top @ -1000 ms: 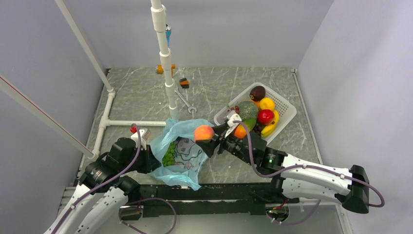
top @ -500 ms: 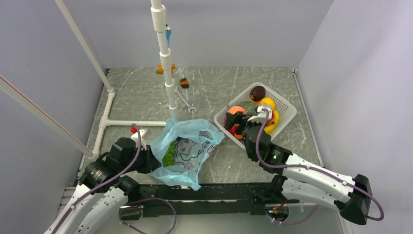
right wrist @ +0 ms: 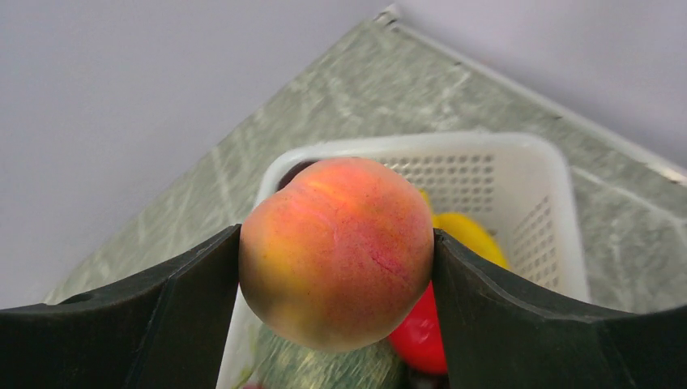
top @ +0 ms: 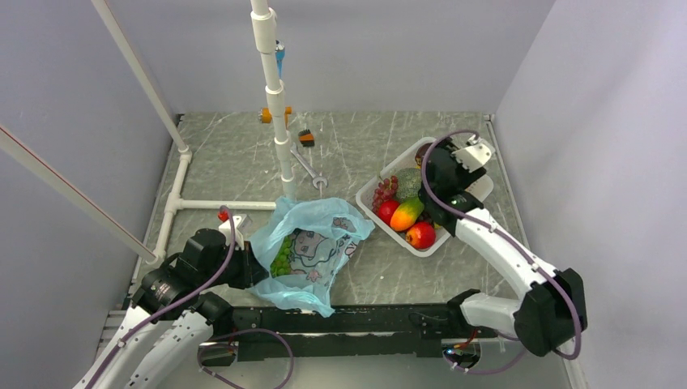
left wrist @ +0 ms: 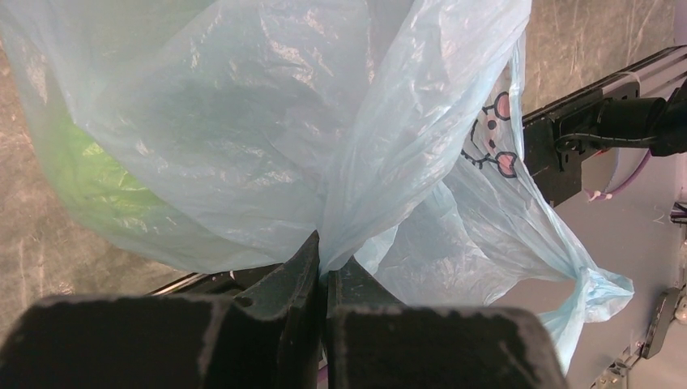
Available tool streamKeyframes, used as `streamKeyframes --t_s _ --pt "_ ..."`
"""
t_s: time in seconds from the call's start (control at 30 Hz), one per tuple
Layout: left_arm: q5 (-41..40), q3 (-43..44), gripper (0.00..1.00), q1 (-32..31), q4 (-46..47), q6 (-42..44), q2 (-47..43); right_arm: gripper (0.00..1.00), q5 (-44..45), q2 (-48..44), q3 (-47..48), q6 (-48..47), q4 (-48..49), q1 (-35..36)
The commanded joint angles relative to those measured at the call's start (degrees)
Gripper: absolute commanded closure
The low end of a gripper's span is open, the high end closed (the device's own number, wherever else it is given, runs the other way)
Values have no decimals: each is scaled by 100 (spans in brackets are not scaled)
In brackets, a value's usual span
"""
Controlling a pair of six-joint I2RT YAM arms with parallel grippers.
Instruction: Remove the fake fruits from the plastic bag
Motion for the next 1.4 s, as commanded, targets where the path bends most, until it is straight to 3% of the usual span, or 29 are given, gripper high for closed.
streamKeyframes --t_s 0.0,0.17,0.37,0.8,1.13,1.23,1.37 --pt "123 -17 90 22 186 95 54 100 264 292 194 -68 212 -829" --pt "149 -15 90 20 195 108 66 100 -449 586 209 474 -266 -1797" --pt "150 -17 90 17 195 107 63 100 -513 785 64 1014 -613 -1895" --pt "124 -23 90 18 186 93 80 78 -848 1343 152 1391 -881 -2206" --pt "123 -16 90 18 186 93 123 30 -1099 1410 219 1388 -950 -2227" --pt "117 -21 90 17 186 86 128 8 -1192 1338 276 1297 -969 -2228" --pt "136 -19 90 24 191 101 150 1 -1192 1076 300 1111 -964 -2228"
